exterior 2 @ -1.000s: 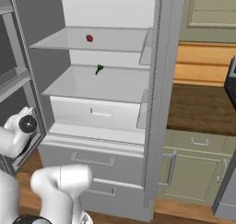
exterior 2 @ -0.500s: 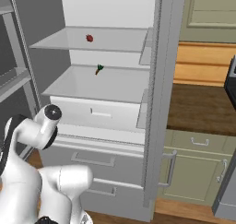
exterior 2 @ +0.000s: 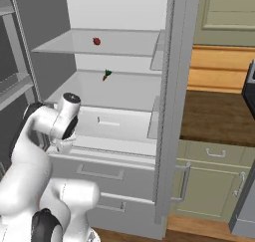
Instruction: Take the strawberry from the fridge and place it on top of the pancake, located on the dining counter.
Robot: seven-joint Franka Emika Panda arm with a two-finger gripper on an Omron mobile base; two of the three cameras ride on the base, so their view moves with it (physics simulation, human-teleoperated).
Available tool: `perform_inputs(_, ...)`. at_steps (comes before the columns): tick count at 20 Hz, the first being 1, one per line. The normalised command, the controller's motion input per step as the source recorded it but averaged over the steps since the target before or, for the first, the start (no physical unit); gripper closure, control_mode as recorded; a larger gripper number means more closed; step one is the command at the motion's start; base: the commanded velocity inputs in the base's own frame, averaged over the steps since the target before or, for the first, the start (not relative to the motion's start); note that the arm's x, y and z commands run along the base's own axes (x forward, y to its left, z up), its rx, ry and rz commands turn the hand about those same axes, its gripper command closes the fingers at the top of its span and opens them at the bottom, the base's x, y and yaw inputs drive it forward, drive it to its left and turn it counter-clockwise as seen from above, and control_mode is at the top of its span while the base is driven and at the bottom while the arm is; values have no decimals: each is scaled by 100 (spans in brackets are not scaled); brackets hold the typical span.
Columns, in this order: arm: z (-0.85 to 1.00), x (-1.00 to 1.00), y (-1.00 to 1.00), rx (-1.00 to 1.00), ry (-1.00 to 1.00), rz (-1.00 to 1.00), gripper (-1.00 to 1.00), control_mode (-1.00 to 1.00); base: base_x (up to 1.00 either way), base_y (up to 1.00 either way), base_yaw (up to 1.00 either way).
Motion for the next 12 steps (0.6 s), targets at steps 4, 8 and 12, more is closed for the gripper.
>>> perform_inputs(4,0,-13,-17,-44,-24,84,-100,-100,0,0,0)
perform_inputs(8,0,-25,-55,-42,-27,71,-100,-100,0,0,0)
perform_inputs(12,-1,-59,-98,-31,-31,60,-100,-100,0,0,0)
